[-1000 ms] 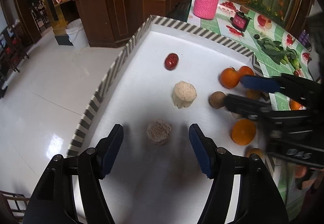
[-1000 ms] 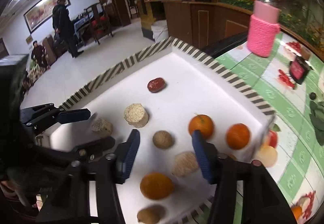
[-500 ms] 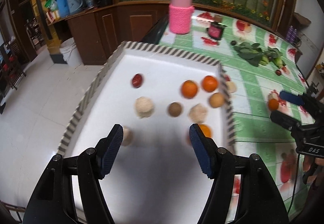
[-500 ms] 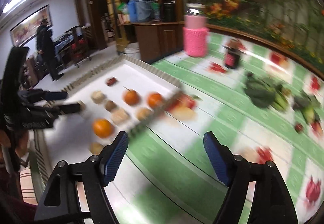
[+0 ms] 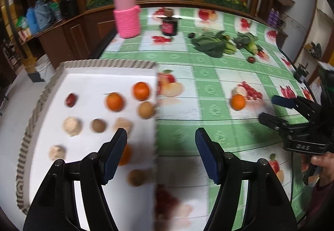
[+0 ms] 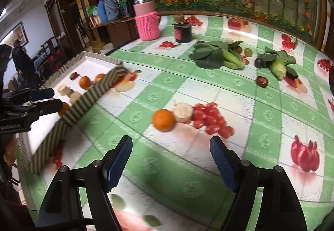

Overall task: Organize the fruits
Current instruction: 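Move both tools back toward an orange and a white round rice cake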

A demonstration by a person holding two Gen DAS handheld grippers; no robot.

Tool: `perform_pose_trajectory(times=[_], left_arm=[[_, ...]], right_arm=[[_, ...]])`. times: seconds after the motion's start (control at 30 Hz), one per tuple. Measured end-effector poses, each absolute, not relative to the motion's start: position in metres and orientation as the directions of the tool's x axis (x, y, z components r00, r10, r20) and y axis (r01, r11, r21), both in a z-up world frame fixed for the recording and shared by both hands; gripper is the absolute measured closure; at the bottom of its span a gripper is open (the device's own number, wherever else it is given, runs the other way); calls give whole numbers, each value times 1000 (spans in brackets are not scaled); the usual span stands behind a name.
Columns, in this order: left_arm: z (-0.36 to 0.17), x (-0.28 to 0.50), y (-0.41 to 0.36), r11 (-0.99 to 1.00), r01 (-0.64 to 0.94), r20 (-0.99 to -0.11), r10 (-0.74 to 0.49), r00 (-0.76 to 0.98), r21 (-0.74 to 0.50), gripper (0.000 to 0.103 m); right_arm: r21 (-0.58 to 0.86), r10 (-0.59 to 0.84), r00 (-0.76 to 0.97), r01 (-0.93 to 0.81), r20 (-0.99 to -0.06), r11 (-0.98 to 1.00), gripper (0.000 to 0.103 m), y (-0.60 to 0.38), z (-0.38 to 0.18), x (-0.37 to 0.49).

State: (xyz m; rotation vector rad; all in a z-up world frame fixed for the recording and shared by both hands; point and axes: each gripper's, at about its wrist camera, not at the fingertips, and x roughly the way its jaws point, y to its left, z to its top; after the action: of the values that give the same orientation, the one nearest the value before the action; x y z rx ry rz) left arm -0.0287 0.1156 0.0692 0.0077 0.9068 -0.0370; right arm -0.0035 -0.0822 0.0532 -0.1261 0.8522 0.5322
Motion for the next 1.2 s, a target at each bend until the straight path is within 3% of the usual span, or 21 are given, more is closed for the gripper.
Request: perform_pose_trajectory(times=[0.4,0.57,0.87,1.03,1.07,1.2], left_arm=[[54,18,27,972,234,-826,-155,542,-28,36],[42,34,9,969,245,-834,-145,533,-12,36],[22,54,-3,968,250,-853,-137,503,-9,36],[18,57,-3,965,261,-857,-141,496,-7,65],[18,56,0,968,251,-857,-139,497,-11,76],[20,52,14,977,212,-851,-107,514,4,77]], right_arm=[[76,316,562,-407,-765,910,24,-127,55,17],[149,358,550,-388,-755,910,24,-143,54,28],[150,362,542,-396,-758,906,24,-141,52,36],[160,370,528,-402,-764,902,24,-136,49,38],[154,370,524,-409,-767,899,24,-133,49,38],[137,384,509,-456,-771,879,25,-115,50,37]])
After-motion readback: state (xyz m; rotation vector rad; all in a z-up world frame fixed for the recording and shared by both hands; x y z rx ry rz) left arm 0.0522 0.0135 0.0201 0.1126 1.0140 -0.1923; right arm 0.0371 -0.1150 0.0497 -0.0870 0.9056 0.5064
